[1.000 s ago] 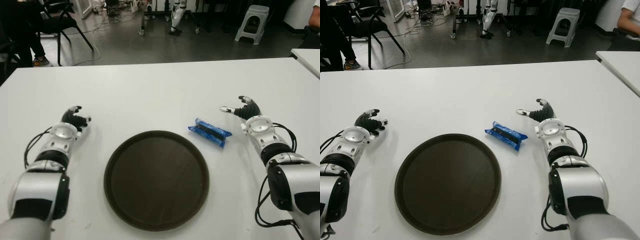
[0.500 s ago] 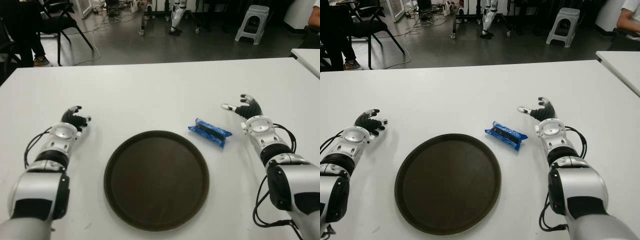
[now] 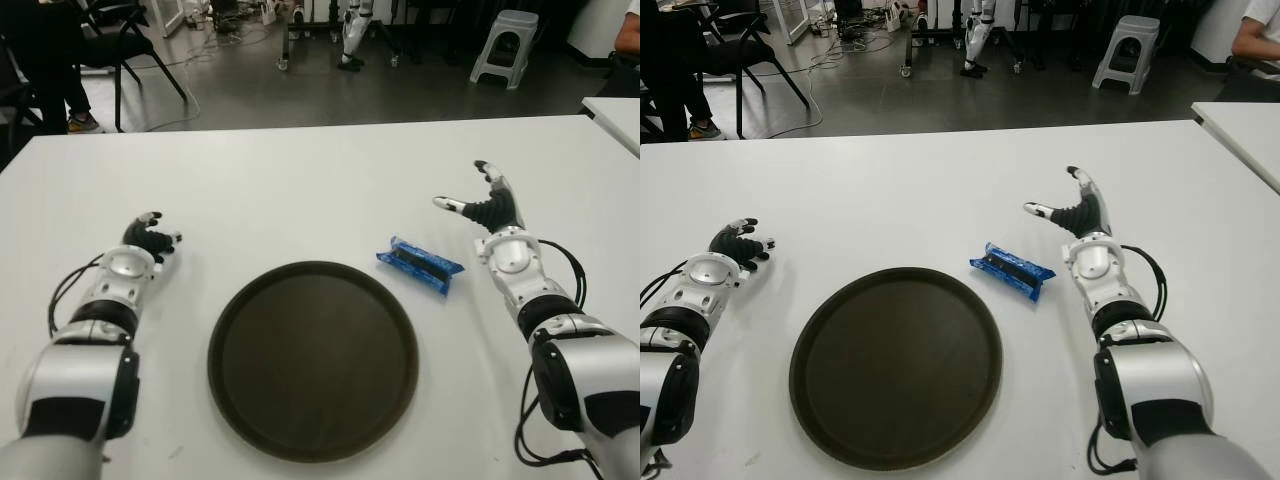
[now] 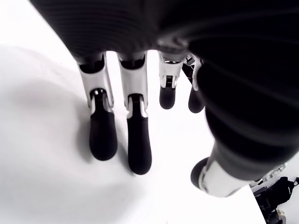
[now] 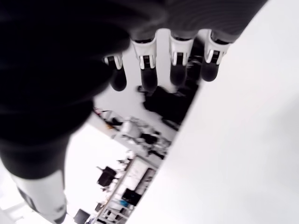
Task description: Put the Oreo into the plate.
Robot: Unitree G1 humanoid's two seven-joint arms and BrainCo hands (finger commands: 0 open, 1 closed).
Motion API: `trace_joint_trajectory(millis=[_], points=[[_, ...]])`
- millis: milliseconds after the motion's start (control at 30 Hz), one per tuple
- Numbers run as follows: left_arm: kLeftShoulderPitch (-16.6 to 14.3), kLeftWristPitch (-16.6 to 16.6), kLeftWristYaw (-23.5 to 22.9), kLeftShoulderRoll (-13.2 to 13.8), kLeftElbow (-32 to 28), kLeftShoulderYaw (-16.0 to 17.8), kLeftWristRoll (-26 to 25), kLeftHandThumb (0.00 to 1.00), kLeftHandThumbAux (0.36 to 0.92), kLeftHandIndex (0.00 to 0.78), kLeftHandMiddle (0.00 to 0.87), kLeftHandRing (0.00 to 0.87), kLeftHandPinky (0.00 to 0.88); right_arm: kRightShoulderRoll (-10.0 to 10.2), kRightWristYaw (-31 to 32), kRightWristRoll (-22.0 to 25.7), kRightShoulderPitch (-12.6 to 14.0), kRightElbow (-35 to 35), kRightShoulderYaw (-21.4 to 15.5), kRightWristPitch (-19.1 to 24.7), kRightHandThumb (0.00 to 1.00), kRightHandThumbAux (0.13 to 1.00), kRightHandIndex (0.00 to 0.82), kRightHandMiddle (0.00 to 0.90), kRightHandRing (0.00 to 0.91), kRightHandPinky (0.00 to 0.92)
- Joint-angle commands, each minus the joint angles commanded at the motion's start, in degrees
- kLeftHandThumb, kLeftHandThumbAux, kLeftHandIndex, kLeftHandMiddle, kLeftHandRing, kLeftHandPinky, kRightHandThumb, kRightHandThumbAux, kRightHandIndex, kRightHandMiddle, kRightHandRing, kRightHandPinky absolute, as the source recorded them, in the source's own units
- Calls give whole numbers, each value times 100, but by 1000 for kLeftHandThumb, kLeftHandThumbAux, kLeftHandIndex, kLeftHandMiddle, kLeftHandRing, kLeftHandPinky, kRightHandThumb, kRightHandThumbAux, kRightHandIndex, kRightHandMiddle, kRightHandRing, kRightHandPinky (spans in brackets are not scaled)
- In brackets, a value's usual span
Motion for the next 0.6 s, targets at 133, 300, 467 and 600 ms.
trace_joint_trajectory(millis=[133,300,467,600], points=[[0,10,9,2,-1,-13,11,199,744,91,103,153,206,-11,-65,-55,9,7,73,-27,0,660,123,107,112,70],[-8,35,5,4,5,-12,5,200,745,106,103,154,206,21,0,32,6,-3,19,-80,0,666,125,105,109,74],[-8,52,16,6,14,-39,32,188,757,107,97,147,190,54,158,145,-22,-75,-45,-241,0,682,121,101,103,73],[-3,29,38,-3,10,-53,41,185,758,101,91,139,173,38,217,150,-36,-113,-19,-331,0,665,106,91,88,61]])
